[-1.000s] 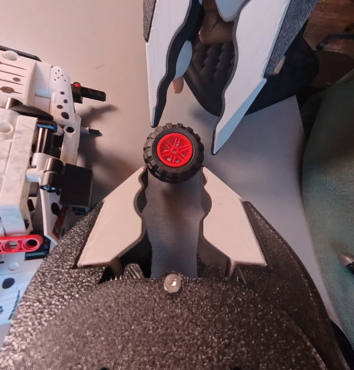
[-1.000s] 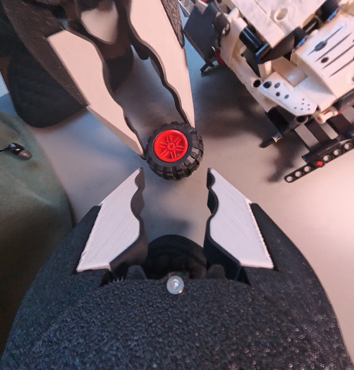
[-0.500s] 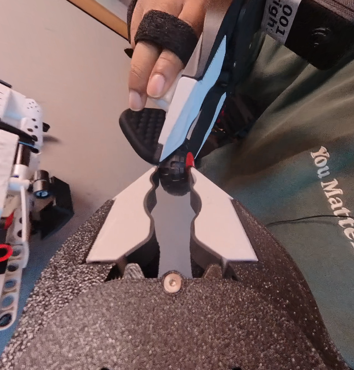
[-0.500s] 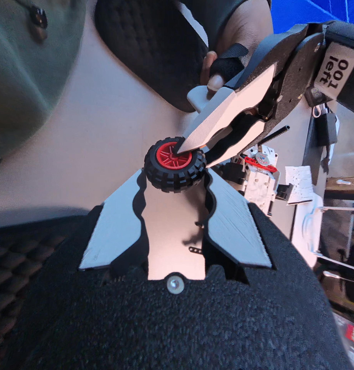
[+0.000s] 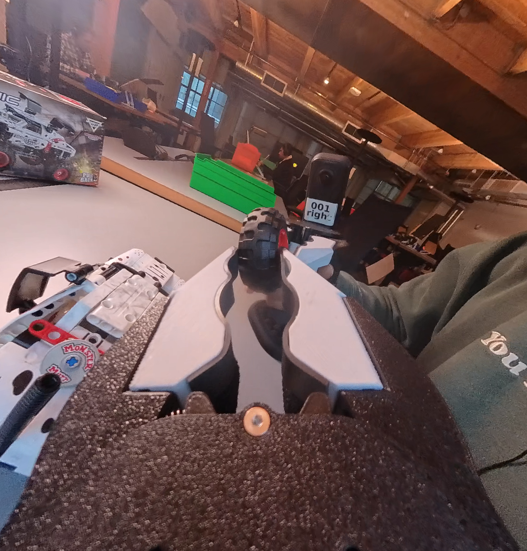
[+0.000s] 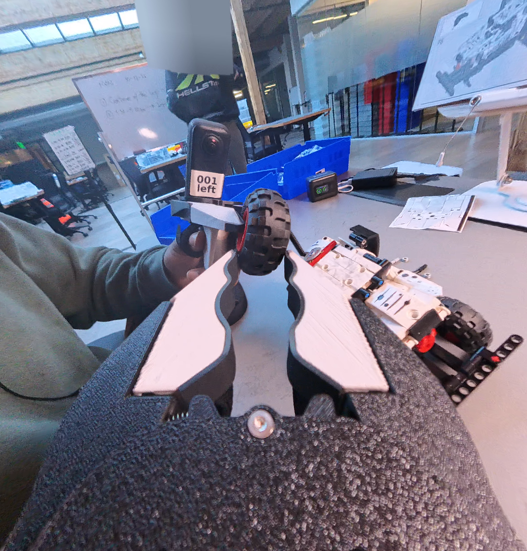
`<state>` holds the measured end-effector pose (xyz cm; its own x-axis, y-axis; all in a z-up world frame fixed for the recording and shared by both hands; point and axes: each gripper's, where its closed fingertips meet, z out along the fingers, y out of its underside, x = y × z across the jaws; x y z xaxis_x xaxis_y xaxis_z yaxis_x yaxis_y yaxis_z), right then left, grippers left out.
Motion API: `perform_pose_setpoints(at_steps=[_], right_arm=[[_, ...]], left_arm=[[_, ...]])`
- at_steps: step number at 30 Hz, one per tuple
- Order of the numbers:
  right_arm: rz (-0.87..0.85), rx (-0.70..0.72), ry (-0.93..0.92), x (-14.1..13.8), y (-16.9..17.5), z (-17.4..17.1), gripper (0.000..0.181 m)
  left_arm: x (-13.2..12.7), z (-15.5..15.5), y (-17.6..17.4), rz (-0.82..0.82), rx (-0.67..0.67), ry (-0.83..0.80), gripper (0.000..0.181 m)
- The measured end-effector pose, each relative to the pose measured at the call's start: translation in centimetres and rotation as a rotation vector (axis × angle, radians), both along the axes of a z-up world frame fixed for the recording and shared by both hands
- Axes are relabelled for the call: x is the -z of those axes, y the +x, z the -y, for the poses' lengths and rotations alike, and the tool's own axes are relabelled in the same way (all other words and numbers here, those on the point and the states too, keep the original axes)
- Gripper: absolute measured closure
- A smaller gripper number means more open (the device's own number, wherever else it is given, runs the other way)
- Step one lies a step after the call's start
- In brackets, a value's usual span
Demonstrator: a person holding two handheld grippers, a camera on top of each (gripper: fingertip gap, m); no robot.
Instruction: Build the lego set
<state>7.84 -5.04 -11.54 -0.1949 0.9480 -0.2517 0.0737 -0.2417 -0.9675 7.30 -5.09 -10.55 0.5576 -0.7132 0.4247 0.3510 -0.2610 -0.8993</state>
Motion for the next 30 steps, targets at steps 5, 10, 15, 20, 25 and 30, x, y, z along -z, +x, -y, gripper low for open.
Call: perform_pose_setpoints(at_steps=[5, 10, 15, 20, 25, 30], right_arm=[[0.132, -0.143, 0.084, 1.1, 0.9, 0.7, 0.155], [0.290, -0.257, 0.230, 2.9, 1.3, 1.9, 0.156], [0.260, -0.226, 0.262, 2.7, 0.9, 2.4, 0.155], [0.216, -0.089, 0.244, 2.5, 0.4, 0.8, 0.162], [0.110, 0.038, 0.337, 0.8, 0.6, 0.5, 0.181], [0.139, -0.025, 0.321, 0.4, 1.5, 0.9, 0.181]], left_arm=[[1.8, 1.6, 1.0, -0.166, 0.100, -0.050, 0.152], [3.8, 2.3, 2.0, -0.362, 0.129, -0.096, 0.141], [3.6, 2.5, 1.6, -0.365, 0.083, -0.097, 0.155], [3.9, 1.2, 0.6, -0.397, -0.140, -0.091, 0.157], [4.2, 1.1, 1.1, -0.368, -0.200, -0.069, 0.159], [1.7, 1.6, 0.8, -0.279, -0.130, -0.010, 0.159]])
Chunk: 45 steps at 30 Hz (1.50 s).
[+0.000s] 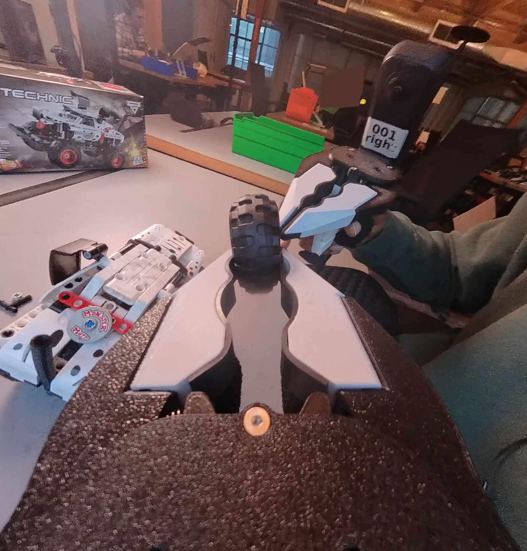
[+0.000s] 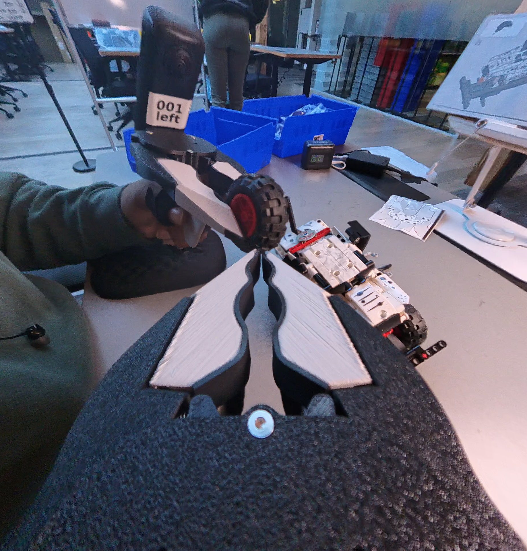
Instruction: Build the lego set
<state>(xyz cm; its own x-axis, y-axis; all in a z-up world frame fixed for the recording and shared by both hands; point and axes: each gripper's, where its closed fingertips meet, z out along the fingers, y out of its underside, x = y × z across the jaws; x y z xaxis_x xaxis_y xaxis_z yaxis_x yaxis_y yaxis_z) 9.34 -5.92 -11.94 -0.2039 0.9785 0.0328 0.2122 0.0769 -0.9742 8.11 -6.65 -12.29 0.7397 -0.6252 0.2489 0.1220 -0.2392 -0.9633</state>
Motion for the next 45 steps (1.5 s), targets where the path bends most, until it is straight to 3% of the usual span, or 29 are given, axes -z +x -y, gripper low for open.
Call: perform_pose_setpoints(at_steps=[3, 5, 10, 18, 27, 37, 39, 43, 45], right_arm=[[-0.031, -0.091, -0.148, -1.5, 0.5, 0.3, 0.151], [-0.009, -0.184, -0.232, -1.7, 0.5, 1.3, 0.140], [0.022, -0.304, -0.306, -1.9, 0.6, 2.1, 0.155], [-0.115, -0.150, -0.090, -2.3, -0.4, 1.8, 0.162], [-0.269, 0.104, 0.336, -2.7, -0.1, 2.0, 0.172], [-0.305, 0.168, 0.666, -2.4, 0.5, 2.5, 0.177], [-0.302, 0.147, 0.589, -2.3, 0.3, 2.2, 0.172], [-0.167, -0.070, -0.123, -2.0, -0.1, 1.6, 0.159], [-0.137, -0.138, -0.299, -2.2, 0.3, 1.0, 0.146]], left_arm=[[-0.3, 0.7, 1.1, 0.015, 0.083, 0.016, 0.157], [-0.2, 1.2, 2.3, 0.013, 0.138, 0.026, 0.159], [-0.2, 1.7, 3.3, -0.031, 0.171, 0.032, 0.158], [-0.3, 0.9, 2.7, 0.112, 0.081, -0.079, 0.153], [-0.8, 1.2, 3.5, 0.367, 0.176, -0.220, 0.158], [-0.4, 1.4, 4.1, 0.601, 0.231, -0.305, 0.159], [-0.3, 1.3, 3.9, 0.597, 0.226, -0.285, 0.158], [-0.2, 1.3, 3.5, 0.507, 0.199, -0.220, 0.157], [-0.7, 1.4, 3.2, 0.496, 0.195, -0.191, 0.157]])
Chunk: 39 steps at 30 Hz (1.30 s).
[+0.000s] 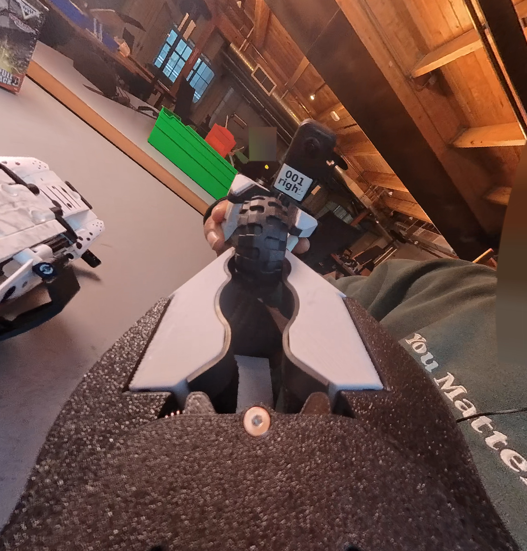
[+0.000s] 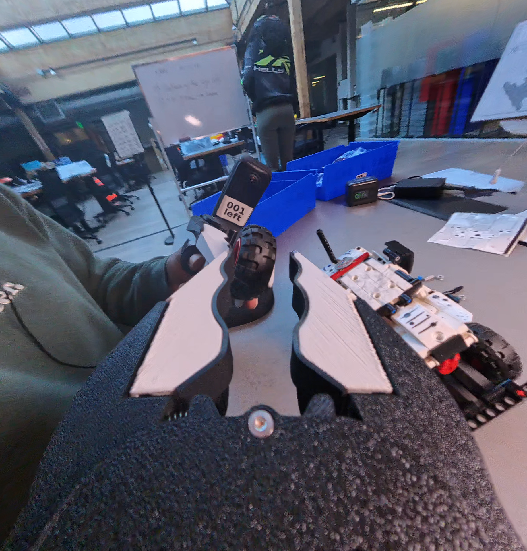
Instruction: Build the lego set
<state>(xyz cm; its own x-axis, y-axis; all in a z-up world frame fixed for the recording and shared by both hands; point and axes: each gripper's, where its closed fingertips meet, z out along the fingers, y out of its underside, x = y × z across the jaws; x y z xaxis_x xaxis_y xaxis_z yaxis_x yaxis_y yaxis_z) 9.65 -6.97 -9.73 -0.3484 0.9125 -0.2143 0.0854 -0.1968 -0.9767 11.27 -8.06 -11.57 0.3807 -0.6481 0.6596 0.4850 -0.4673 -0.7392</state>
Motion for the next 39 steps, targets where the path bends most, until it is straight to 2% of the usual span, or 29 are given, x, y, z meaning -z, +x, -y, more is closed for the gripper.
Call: perform_pose_setpoints(at_steps=[2, 8, 11, 14, 17, 20, 26, 30, 32, 35, 39], right_arm=[[0.025, -0.052, -0.048, 0.2, 0.4, 0.0, 0.140], [0.041, -0.124, -0.222, 0.4, 0.2, 0.7, 0.143], [0.057, -0.134, -0.231, 0.7, -0.1, 1.0, 0.155], [0.090, -0.160, -0.253, 1.0, 0.0, 1.2, 0.156], [0.105, -0.153, -0.259, 1.4, 0.2, 1.0, 0.156], [0.102, -0.123, -0.216, 1.6, 0.1, 1.1, 0.157], [0.022, -0.021, -0.072, 1.0, -0.3, 1.0, 0.158], [-0.013, -0.020, -0.293, 0.7, -0.7, 0.4, 0.160], [-0.042, -0.008, -0.324, 0.7, -0.8, 0.2, 0.162], [-0.095, 0.027, -0.269, 0.2, -0.9, 0.2, 0.162], [-0.162, 0.107, -0.097, -0.7, -1.0, 0.1, 0.164]], left_arm=[[-0.1, 0.1, -0.4, -0.036, -0.018, 0.022, 0.157], [0.0, 0.2, -0.1, -0.050, -0.005, 0.031, 0.156], [0.2, 0.2, 0.2, -0.078, 0.000, 0.037, 0.156], [0.3, 0.5, 0.0, -0.153, 0.003, 0.057, 0.155], [-0.1, 0.5, -1.1, -0.231, -0.059, 0.085, 0.149], [0.6, 0.1, -1.3, -0.335, -0.096, 0.067, 0.152], [0.2, 0.0, -1.7, -0.227, -0.075, 0.030, 0.154], [0.3, -0.5, -1.9, -0.209, -0.087, 0.037, 0.156], [0.3, -0.6, -2.0, -0.190, -0.093, 0.037, 0.156], [-0.1, -0.6, -2.1, -0.136, -0.099, 0.037, 0.157], [-0.8, -0.8, -2.2, -0.038, -0.100, 0.033, 0.157]])
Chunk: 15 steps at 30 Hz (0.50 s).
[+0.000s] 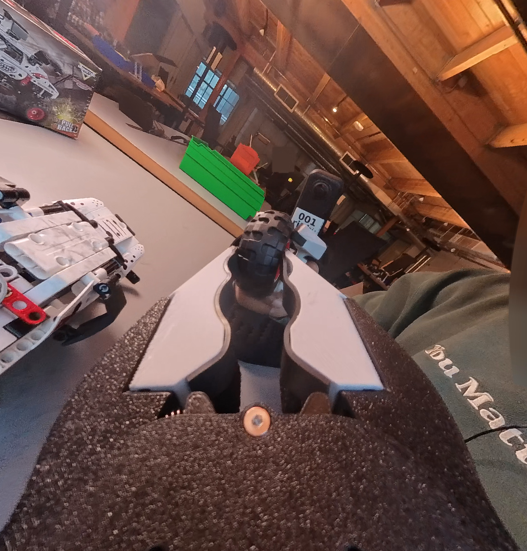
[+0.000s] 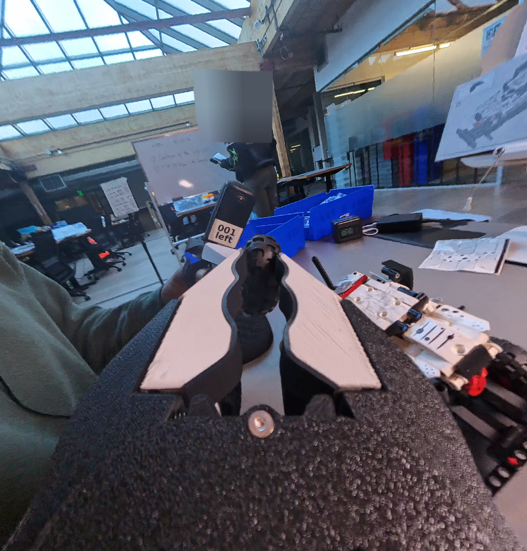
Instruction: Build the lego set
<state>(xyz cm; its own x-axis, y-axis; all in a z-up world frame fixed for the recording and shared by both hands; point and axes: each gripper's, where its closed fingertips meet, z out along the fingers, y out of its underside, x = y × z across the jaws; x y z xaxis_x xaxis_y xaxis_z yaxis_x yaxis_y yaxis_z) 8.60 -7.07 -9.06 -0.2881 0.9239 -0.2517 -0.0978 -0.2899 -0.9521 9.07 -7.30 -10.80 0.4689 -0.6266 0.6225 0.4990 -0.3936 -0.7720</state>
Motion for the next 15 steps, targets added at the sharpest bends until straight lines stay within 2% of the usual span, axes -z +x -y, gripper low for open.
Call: perform_pose_setpoints(at_steps=[6, 8, 11, 15], right_arm=[[-0.049, 0.076, 0.145, -1.0, -0.3, 0.3, 0.169], [-0.068, 0.128, 0.246, -1.3, -0.4, 0.5, 0.172], [-0.042, 0.166, 0.417, -0.8, -0.5, 0.9, 0.173], [-0.036, 0.187, 0.501, -0.5, -0.6, 1.1, 0.175]], left_arm=[[-0.6, 0.1, -0.3, 0.115, 0.010, 0.002, 0.156], [-0.6, 0.2, -0.4, 0.149, 0.009, 0.001, 0.157], [-0.3, 0.3, -0.5, 0.144, -0.007, -0.009, 0.158], [0.1, 0.2, -0.7, 0.157, -0.007, -0.030, 0.157]])
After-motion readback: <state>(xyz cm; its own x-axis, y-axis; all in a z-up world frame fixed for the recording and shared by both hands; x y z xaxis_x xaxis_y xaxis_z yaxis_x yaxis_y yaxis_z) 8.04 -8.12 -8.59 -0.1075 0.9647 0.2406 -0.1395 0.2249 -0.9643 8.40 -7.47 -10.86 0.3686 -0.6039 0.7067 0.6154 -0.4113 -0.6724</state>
